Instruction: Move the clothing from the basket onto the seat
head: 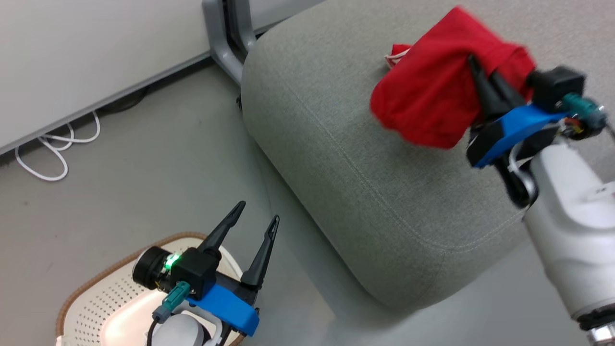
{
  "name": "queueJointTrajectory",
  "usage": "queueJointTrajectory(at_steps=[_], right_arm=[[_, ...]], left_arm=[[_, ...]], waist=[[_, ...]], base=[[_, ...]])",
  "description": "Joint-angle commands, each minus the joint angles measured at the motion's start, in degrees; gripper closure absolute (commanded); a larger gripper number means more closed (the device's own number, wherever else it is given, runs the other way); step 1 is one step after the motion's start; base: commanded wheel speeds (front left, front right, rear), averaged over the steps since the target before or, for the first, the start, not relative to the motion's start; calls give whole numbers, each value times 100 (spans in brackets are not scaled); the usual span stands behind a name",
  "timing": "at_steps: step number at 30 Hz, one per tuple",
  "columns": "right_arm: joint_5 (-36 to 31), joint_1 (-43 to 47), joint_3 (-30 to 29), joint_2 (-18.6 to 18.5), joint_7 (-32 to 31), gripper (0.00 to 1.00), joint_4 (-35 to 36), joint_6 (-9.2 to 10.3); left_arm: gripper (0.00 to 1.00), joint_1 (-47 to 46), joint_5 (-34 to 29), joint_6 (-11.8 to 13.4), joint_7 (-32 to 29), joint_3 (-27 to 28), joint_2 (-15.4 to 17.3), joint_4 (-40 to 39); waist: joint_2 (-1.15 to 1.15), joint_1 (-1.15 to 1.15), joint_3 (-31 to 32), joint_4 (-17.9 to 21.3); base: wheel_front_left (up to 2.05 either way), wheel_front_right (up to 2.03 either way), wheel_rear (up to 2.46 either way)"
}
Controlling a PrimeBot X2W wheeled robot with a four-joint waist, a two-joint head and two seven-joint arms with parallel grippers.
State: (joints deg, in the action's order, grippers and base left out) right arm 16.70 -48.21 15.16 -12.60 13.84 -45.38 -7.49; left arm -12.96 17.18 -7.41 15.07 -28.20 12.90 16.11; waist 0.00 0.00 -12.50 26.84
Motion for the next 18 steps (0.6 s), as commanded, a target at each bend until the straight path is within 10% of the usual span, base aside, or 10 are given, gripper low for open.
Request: queueJointTrajectory(at_steps=[1, 12, 18], right_arm=[[53, -198, -81, -58, -21, 100, 19, -1], [441, -1853, -1491, -1383, -243, 100, 176, -1], [331, -2007, -2172, -1482, -178, 100, 12, -1]], left_arm=[[0, -131, -36, -7, 15, -1, 62, -54], [0, -949, -313, -7, 12, -191, 599, -646], [0, -1279, -433, 37, -21, -106, 775, -994]], waist=[[0, 0, -357, -220], [0, 0, -2011, -866], [0, 0, -2683, -1046]], base=[[0, 0, 0], [0, 0, 0], [0, 0, 0]])
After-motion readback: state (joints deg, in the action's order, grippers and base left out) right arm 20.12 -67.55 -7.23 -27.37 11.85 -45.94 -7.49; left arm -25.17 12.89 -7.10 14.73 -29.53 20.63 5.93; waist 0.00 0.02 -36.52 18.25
